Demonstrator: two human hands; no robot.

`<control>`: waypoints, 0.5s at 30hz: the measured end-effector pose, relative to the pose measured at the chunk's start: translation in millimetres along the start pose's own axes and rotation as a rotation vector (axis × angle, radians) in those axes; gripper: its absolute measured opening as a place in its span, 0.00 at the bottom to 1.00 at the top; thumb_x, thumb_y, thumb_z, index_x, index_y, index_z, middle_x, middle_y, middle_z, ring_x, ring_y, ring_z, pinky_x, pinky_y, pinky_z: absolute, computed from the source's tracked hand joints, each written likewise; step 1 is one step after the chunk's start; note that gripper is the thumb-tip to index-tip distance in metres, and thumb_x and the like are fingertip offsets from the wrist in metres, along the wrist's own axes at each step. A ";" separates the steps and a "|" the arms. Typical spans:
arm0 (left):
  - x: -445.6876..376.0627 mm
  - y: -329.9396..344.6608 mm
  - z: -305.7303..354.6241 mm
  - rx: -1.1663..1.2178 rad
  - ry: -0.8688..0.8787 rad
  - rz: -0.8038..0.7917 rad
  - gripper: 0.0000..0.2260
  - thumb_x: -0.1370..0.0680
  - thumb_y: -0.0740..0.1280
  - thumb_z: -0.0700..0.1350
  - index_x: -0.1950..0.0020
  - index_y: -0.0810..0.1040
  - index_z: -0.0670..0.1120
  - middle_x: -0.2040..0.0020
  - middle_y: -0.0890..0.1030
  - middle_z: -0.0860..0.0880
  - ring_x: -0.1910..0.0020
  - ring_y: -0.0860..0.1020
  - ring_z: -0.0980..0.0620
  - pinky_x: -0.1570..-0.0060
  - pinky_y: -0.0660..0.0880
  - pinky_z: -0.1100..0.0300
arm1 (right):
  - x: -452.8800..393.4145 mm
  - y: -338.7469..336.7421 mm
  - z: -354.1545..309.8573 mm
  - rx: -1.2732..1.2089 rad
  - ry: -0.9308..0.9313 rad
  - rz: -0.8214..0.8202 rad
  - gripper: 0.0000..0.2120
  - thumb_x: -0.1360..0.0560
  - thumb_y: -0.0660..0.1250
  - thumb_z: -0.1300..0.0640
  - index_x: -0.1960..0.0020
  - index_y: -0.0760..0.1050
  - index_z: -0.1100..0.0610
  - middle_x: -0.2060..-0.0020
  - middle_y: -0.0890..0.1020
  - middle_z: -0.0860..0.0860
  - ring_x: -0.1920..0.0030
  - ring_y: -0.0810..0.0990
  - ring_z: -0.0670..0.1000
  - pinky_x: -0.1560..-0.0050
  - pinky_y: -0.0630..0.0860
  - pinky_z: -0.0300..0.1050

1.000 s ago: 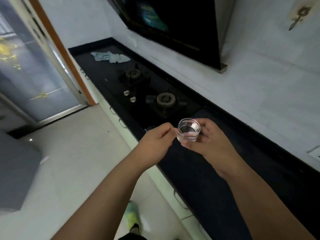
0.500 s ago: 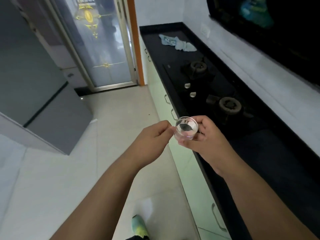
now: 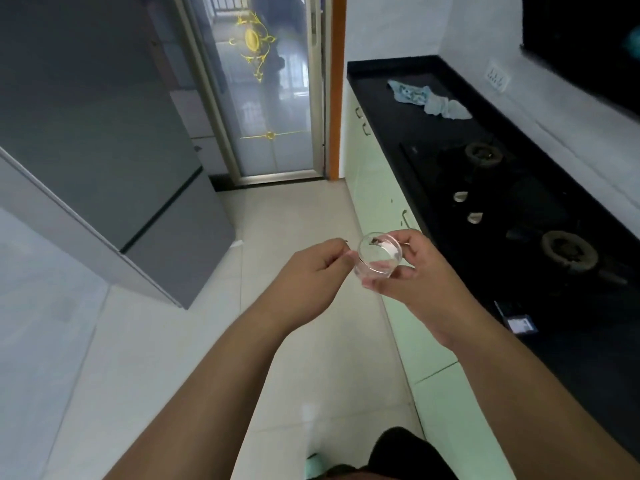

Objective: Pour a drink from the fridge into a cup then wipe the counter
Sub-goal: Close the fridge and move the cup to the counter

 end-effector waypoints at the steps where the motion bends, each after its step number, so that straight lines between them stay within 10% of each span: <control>1: -5.1 -7.6 -4.9 -0.004 -0.004 0.007 0.15 0.14 0.61 0.53 0.54 0.75 0.44 0.56 0.79 0.41 0.62 0.74 0.53 0.59 0.72 0.55 | -8.5 6.3 -1.8 0.002 0.002 -0.010 0.28 0.32 0.82 0.64 0.39 0.75 0.46 0.40 0.84 0.42 0.43 0.87 0.51 0.33 0.78 0.65; 15: -159.6 -88.6 -52.9 -0.048 -0.122 0.086 0.15 0.13 0.59 0.54 0.54 0.77 0.49 0.60 0.79 0.51 0.60 0.76 0.52 0.54 0.77 0.52 | -205.5 56.3 -22.0 0.053 0.006 -0.157 0.27 0.31 0.82 0.63 0.40 0.75 0.46 0.41 0.84 0.42 0.45 0.87 0.48 0.34 0.80 0.61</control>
Point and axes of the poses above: each hand's wrist, its own x-axis away from the middle knuckle, its own y-axis out of the palm, z = x × y, the point moved 10 cm from there along -x, towards the middle knuckle
